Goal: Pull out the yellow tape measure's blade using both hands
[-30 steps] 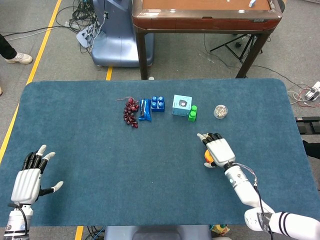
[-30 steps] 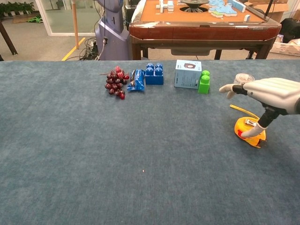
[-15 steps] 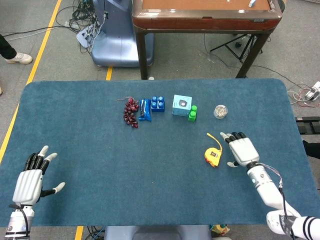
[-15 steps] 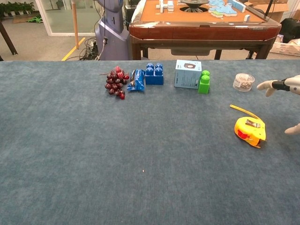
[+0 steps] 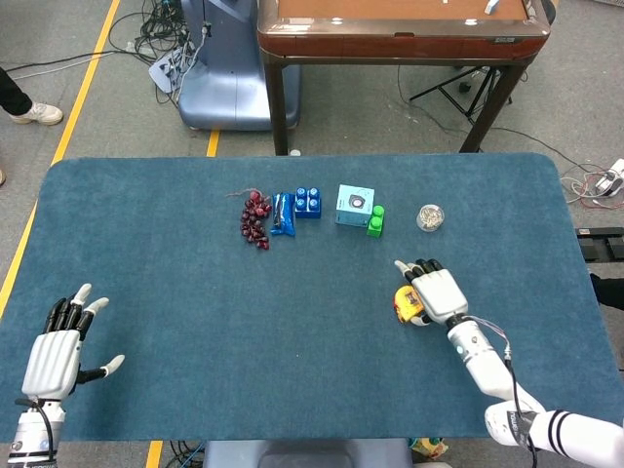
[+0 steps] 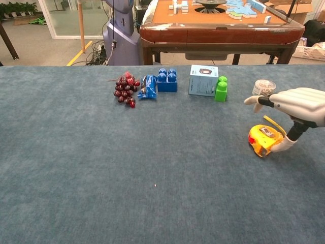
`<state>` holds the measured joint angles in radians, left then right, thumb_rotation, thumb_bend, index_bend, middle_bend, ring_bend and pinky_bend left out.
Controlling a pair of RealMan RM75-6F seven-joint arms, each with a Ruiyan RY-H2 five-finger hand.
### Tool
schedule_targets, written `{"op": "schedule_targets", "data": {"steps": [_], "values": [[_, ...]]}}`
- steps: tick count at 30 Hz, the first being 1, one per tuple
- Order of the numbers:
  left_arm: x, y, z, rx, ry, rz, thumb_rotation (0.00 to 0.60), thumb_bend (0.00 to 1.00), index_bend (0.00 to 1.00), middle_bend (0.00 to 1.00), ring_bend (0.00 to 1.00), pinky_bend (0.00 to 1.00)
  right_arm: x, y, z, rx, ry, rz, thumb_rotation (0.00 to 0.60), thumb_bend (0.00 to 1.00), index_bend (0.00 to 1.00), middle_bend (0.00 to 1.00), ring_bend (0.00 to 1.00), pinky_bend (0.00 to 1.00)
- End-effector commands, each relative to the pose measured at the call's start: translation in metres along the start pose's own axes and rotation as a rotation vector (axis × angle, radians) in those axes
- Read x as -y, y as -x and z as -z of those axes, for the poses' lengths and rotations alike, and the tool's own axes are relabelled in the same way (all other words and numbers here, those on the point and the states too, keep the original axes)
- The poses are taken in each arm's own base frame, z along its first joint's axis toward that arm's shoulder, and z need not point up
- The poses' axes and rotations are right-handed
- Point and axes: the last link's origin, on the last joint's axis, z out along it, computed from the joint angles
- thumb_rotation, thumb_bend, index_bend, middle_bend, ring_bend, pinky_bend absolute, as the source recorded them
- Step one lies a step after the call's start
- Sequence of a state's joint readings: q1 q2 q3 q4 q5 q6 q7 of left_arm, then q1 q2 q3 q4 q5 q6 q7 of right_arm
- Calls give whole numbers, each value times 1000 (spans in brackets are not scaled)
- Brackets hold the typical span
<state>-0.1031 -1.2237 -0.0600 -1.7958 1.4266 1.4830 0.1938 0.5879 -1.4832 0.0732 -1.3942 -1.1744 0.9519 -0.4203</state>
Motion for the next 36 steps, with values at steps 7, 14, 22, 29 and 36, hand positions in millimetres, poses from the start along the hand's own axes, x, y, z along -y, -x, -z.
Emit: {"op": "schedule_targets", "data": {"steps": [7, 14, 22, 29, 36], "values": [[2, 0, 1, 1, -1, -2, 600, 88, 167, 0, 0, 0, 8, 1, -1, -3, -1, -24, 600, 82, 81, 237, 144, 147], [0, 3, 1, 13, 4, 2, 600, 88, 167, 0, 0, 0, -6, 5, 6, 41, 29, -15, 600, 194, 167, 284, 166, 147], [-2, 3, 2, 10, 3, -2, 600, 88, 167, 0, 0, 0, -10, 9, 3, 63, 25, -16, 600, 294, 254, 314, 177, 147], [-1, 3, 3, 15, -4, -4, 600, 88, 162, 0, 0, 0, -9, 11, -1, 84, 16, -9, 600, 318, 254, 314, 177, 147], [-1, 3, 2, 13, -4, -6, 600, 88, 161, 0, 0, 0, 0, 7, -7, 76, -20, 5, 600, 317, 254, 314, 177, 147]]}}
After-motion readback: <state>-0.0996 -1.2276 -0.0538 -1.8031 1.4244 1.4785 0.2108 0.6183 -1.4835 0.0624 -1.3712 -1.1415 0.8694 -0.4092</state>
